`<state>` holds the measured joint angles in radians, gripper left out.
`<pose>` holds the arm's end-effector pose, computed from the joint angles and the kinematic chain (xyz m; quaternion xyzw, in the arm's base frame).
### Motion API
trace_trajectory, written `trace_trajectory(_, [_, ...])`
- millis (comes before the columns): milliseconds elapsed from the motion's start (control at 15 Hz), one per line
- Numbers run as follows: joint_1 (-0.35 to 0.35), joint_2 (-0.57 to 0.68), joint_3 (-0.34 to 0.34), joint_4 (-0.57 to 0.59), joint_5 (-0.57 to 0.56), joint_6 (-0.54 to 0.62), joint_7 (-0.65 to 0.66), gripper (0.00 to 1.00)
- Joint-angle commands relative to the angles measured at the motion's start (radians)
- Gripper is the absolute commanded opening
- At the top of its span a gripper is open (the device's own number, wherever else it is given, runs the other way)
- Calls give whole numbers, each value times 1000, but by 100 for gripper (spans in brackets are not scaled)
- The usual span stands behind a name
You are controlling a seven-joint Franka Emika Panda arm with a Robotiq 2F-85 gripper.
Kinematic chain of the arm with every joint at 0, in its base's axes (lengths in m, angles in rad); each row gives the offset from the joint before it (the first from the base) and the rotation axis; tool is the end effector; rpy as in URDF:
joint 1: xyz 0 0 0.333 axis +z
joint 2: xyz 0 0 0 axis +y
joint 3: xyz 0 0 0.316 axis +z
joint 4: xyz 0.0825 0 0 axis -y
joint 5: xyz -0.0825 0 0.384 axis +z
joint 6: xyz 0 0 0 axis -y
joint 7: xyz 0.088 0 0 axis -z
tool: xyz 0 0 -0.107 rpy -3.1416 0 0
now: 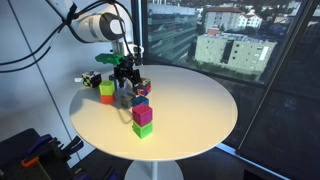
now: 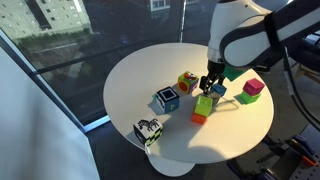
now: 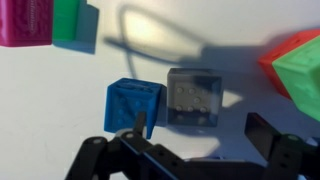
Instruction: Put the grey building block on the table
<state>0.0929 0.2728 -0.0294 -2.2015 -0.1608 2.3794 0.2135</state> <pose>0.5436 0.0329 0.2498 0.9972 -0.0137 -0.0392 0.0626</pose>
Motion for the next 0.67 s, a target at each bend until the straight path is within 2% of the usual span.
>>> trace_trajectory(0, [-10, -75, 9, -4, 27, -110, 3, 100])
trace_trajectory(600, [-20, -235, 26, -18, 52, -415, -15, 100])
